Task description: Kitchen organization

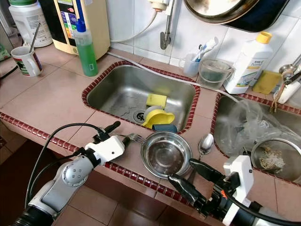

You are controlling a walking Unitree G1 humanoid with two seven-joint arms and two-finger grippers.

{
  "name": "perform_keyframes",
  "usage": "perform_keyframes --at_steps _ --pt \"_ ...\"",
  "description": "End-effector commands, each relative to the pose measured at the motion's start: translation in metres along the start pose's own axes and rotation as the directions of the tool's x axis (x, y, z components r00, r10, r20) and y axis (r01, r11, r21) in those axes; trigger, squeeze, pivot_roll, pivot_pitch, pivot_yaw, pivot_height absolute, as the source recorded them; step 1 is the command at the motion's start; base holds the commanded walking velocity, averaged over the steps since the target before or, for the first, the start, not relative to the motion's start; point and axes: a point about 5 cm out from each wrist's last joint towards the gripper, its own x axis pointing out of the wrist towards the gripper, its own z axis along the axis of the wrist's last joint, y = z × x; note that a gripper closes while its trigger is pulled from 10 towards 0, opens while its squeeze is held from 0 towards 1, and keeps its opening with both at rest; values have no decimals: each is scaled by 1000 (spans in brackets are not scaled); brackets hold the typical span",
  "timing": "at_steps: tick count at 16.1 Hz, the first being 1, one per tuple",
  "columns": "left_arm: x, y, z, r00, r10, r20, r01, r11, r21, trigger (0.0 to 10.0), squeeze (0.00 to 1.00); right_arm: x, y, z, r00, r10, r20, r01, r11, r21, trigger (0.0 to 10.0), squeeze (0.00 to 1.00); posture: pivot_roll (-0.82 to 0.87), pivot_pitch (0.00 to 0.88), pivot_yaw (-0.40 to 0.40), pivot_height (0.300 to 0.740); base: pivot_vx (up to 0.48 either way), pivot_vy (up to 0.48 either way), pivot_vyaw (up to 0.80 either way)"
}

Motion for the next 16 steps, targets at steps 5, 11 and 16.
perform_keyframes --at_steps 5,11,16 --pt "0 1 1 1000 -4 5 4 1000 5 0 0 -2 2 4 1000 2 4 -2 1000 -10 10000 0 -153 92 -40 740 0 0 0" --pt "-2 1 1 1000 -7 3 7 1000 5 0 0 -1 3 3 1000 3 4 -3 1000 -9 10000 0 -151 95 -38 740 0 0 0" --pt "-3 1 0 1000 -9 2 9 1000 8 0 0 -2 2 5 1000 3 14 -3 1000 -4 10000 0 -149 96 -37 740 0 0 0"
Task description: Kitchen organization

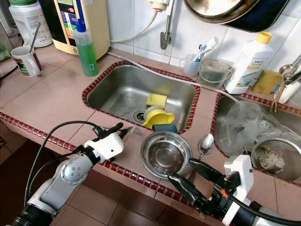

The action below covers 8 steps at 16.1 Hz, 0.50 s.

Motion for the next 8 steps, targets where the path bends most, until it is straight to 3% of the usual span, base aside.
perform_keyframes --at_steps 1,8 --pt "-3 -6 -5 999 -30 -26 30 1000 1 0 0 -2 1 4 1000 -4 5 4 1000 -18 10000 0 -149 96 -37 740 0 0 0" --pt "-4 -6 -5 999 -27 -25 27 1000 1 0 0 -1 1 5 1000 2 6 -2 1000 -16 10000 0 -147 95 -40 740 0 0 0"
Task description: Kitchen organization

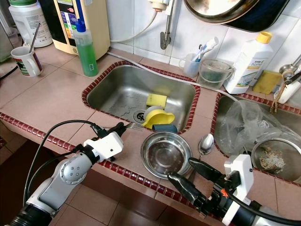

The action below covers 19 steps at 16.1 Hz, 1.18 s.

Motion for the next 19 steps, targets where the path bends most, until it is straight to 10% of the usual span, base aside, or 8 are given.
perform_keyframes --at_steps 1,10,12,13,19 --pt "-3 -7 -6 999 -30 -34 30 999 -13 0 0 -2 1 4 1000 -4 3 4 1000 -16 10000 0 -147 96 -42 740 0 0 0" --pt "12 42 17 992 122 39 -116 985 -131 353 0 13 -3 11 998 8 55 -6 999 -37 10000 0 -128 53 -38 740 0 0 0" --pt "15 54 22 986 161 48 -146 963 -228 4471 0 20 -6 16 996 0 86 4 999 -41 10000 0 -122 40 -33 740 0 0 0" --pt "17 63 25 981 188 45 -165 938 -306 10000 0 24 -8 20 993 -3 117 9 999 -50 10000 0 -115 30 -31 740 0 0 0" --pt "22 92 32 971 239 31 -201 873 -444 10000 0 44 -18 40 971 -48 234 70 994 -87 10000 0 -82 0 -34 740 0 0 0"
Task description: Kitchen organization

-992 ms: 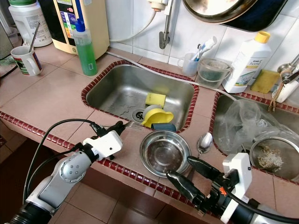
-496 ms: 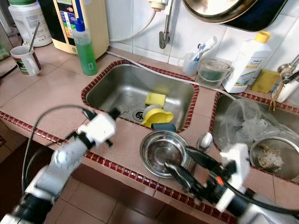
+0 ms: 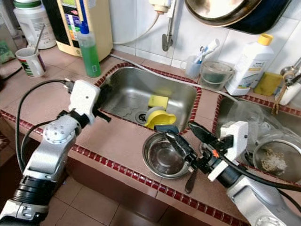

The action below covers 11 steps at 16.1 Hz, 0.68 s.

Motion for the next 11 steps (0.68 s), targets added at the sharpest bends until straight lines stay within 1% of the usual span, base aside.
perform_keyframes --at_steps 1,2,3,4,5,6,7,8,11 --pt "2 -1 6 1000 -7 20 7 1000 0 10000 0 0 0 2 1000 -9 7 9 1000 -11 10000 0 -82 0 -34 740 0 0 0" --pt "3 1 8 1000 -4 19 4 1000 -19 10000 0 1 -1 3 1000 -8 15 8 1000 -13 10000 0 -82 0 -34 740 0 0 0" --pt "16 7 3 1000 3 -12 -4 997 -78 10000 0 13 -1 10 998 -15 53 18 999 -50 10000 0 -72 0 -33 740 0 0 0" --pt "24 9 0 999 3 -32 -7 994 -112 10000 0 20 0 14 997 -22 74 27 997 -71 10000 0 -74 0 -32 740 0 0 0" --pt "30 8 -1 999 -3 -45 -2 992 -129 10000 0 24 1 15 996 -25 82 31 996 -80 10000 0 -76 0 -32 740 0 0 0" --pt "38 4 1 998 -33 -49 26 990 -138 10000 0 29 5 16 996 -22 91 30 996 -86 10000 0 -87 0 -26 740 0 0 0" --pt "39 3 1 998 -39 -51 32 991 -132 10000 0 29 5 16 996 -21 90 29 996 -87 10000 0 -87 0 -26 740 0 0 0" --pt "46 0 2 996 -72 -54 65 991 -121 10000 0 28 11 14 997 -6 77 13 996 -91 10000 0 -101 5 -18 740 0 0 0" --pt "51 -2 4 992 -115 -55 108 987 -116 10000 0 23 16 11 998 -18 64 24 996 -91 10000 0 -130 44 2 740 0 0 0"
